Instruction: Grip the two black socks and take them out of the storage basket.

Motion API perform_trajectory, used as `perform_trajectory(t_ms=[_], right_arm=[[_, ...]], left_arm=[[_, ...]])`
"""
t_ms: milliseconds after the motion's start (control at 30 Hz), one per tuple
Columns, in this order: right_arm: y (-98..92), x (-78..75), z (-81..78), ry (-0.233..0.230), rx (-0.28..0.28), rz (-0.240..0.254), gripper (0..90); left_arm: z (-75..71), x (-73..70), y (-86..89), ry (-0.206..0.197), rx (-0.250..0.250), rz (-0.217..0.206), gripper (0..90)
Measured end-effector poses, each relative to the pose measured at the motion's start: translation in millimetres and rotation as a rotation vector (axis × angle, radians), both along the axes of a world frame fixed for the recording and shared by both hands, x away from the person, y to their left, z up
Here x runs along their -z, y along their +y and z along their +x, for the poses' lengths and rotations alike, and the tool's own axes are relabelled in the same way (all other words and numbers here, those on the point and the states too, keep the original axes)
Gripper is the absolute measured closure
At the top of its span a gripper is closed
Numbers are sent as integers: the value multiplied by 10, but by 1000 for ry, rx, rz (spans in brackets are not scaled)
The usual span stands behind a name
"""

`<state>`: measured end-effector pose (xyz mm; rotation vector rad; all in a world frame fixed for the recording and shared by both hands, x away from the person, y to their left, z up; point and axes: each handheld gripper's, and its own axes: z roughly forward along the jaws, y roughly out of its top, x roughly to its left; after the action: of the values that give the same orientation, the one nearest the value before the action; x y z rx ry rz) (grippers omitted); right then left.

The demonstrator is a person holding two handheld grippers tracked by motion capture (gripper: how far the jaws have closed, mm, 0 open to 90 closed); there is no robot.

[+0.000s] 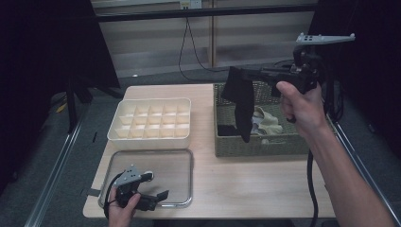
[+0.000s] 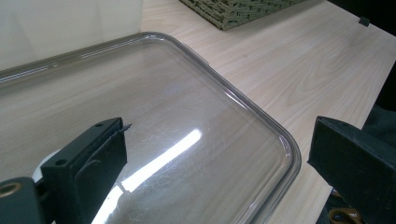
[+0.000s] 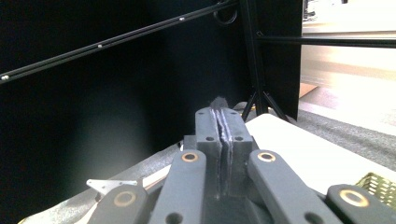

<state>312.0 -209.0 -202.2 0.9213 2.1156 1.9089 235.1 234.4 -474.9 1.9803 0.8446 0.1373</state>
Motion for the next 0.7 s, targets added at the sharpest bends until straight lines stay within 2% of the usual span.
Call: perform_trajectory(t_ms=[300, 533, 700], right_arm=[[49, 131, -187, 7, -24, 26, 872], [153, 250, -349, 20, -33, -9, 873], [252, 459, -396, 57, -43, -20, 873]], left_arm=[[-3, -4, -5, -3, 1, -7, 41], [-9, -9, 16, -7, -11, -21, 41], [-15, -14, 17, -11, -14, -16, 41]])
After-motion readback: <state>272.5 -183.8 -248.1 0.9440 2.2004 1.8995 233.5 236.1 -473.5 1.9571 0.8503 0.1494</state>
